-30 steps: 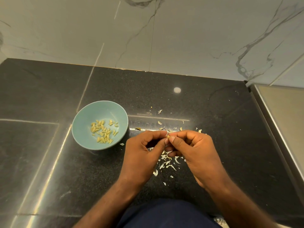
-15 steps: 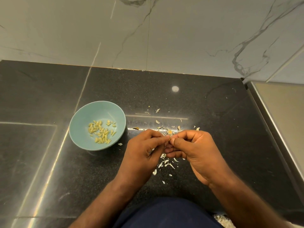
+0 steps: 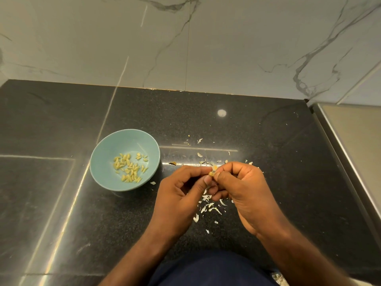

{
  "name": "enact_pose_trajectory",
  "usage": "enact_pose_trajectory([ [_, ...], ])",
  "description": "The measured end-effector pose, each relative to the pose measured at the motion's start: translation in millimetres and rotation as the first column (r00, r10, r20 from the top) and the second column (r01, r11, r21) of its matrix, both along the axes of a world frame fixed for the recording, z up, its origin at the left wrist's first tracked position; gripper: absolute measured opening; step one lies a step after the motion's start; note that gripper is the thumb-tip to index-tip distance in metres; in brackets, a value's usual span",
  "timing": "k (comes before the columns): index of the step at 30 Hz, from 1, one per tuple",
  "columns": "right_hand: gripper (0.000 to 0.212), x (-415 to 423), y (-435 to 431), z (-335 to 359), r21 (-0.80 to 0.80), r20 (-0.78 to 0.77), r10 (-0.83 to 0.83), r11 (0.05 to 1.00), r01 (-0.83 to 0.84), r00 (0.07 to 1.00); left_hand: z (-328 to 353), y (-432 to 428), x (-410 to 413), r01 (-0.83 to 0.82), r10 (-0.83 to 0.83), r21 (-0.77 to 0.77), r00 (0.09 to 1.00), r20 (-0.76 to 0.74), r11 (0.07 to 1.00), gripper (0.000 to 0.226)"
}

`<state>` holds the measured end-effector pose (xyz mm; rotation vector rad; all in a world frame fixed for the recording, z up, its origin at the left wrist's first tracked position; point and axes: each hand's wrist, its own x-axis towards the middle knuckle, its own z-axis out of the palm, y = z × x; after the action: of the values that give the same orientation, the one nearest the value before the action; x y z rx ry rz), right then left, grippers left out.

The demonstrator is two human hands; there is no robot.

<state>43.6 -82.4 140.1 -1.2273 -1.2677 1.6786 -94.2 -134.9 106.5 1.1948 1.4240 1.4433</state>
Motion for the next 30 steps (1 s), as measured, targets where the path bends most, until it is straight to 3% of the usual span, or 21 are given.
enact_pose_trajectory([
  [4,0.017,3.4,1.2,-2.9,0.035,0.008,0.074,0.997,-0.074,0.997,4.5,-0.9,2.1,0.035,-0.010,-0.100,0.970,0.242,0.994,0.022],
  [7,0.013,5.4,0.2,-2.8,0.058,-0.022,0.155,0.986,-0.153,0.988,3.9,2.8,2.4,0.050,0.043,-0.180,0.878,0.478,0.982,0.027],
  [9,0.020,6.6,-0.9,-2.1,0.066,-0.045,0.154,0.986,-0.151,0.987,1.9,4.4,1.6,0.067,0.060,-0.209,0.834,0.548,0.976,0.029],
  [11,0.029,8.8,1.3,-3.3,0.107,0.025,0.104,0.989,-0.106,0.994,1.2,4.2,0.9,0.082,0.054,-0.216,0.827,0.559,0.973,0.030],
  [14,0.022,16.2,9.8,-9.6,0.253,0.390,0.084,0.948,-0.195,0.917,1.2,2.7,1.3,0.070,0.045,-0.208,0.864,0.502,0.976,0.031],
  [15,0.016,18.5,11.9,-10.7,0.255,0.438,0.092,0.941,-0.221,0.894,1.8,2.7,1.0,0.058,0.044,-0.202,0.883,0.467,0.978,0.030],
  [17,0.005,20.8,13.7,-9.6,0.213,0.400,0.126,0.951,-0.226,0.908,2.6,3.4,-0.5,0.040,0.040,-0.192,0.917,0.397,0.981,0.025],
  [20,0.019,18.1,12.7,-8.3,0.218,0.367,0.128,0.951,-0.219,0.921,4.2,3.5,-2.1,0.030,0.034,-0.182,0.940,0.340,0.983,0.016],
  [25,0.022,15.6,7.1,-4.7,0.390,0.218,-0.092,0.921,0.000,0.971,4.5,3.0,-1.3,0.016,0.056,-0.202,0.936,0.347,0.979,0.015],
  [27,0.025,16.3,8.8,-4.8,0.356,0.260,-0.045,0.933,-0.053,0.965,4.0,3.3,-1.9,0.020,0.057,-0.208,0.934,0.354,0.978,0.016],
  [30,0.009,15.0,11.3,-8.2,0.281,0.340,0.047,0.948,-0.149,0.939,4.1,3.7,-2.0,0.022,0.041,-0.191,0.947,0.319,0.981,0.016],
])
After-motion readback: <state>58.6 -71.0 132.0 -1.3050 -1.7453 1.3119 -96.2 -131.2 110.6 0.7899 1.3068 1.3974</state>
